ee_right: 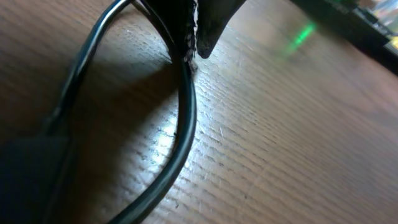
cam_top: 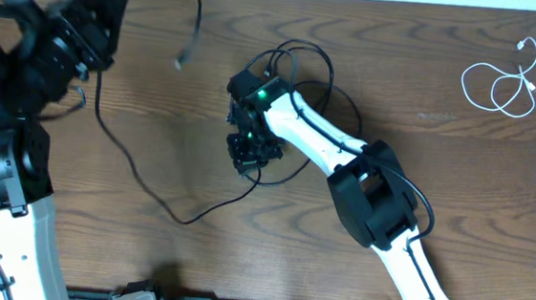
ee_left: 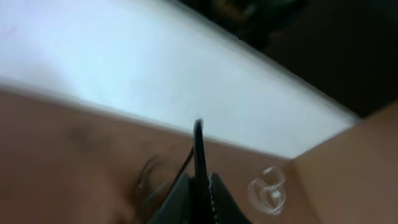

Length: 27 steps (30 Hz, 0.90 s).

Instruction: Untangle cables

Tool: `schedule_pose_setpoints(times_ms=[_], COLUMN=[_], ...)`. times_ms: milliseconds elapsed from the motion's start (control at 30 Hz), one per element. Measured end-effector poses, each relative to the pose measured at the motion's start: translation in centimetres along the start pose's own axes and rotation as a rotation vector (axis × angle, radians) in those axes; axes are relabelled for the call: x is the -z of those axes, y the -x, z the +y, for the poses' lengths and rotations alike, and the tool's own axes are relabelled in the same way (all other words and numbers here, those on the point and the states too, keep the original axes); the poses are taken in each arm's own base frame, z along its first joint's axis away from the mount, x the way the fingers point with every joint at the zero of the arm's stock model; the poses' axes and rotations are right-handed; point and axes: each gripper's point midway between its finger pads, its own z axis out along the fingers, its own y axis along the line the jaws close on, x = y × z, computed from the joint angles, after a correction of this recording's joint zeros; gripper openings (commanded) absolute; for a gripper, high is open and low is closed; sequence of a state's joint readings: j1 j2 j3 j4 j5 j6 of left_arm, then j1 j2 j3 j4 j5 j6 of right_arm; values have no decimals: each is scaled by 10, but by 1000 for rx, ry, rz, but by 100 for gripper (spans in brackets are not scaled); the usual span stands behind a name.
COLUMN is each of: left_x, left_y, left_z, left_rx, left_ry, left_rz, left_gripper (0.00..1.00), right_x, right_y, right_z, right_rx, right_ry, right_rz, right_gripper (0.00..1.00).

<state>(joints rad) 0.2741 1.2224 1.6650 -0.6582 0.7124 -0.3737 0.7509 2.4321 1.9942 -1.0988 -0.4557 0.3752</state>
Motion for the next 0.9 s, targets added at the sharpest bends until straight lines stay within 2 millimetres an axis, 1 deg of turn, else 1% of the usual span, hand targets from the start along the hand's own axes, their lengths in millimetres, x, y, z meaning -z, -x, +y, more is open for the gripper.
schedule_pose_setpoints(times_ms=[133,333,433,500,667,767,833,900], left_x=[3,19,27,28,18,10,6,1], left_y=[-24,-56,-76,-87,-128,-156,-170,-182], left_z=[35,77,99,111,147,167,174,177], left_rx=[46,92,124,142,207,232,237,232], left_ry=[178,414,530,578,667,693,692,680], left_rz=[74,173,247,292,437,540,594,637], left_gripper=[8,7,7,7,7,7,7,7], right_x=[-3,-4,-4,-4,-3,1,6,12], right_y=[-2,-2,-2,-2,-1,2,6,11], right_z=[1,0,1,1,-1,-7,-12,-20], right_rx=[-3,-16,-22,-23,-26,-38,-48,-64], right_ry=[-22,-44,-41,-40,-39,-36,-39,-42], right_rz=[-3,-9,-8,-8,-9,-14,-26,-42], right_gripper=[10,21,22,22,21,23,24,25])
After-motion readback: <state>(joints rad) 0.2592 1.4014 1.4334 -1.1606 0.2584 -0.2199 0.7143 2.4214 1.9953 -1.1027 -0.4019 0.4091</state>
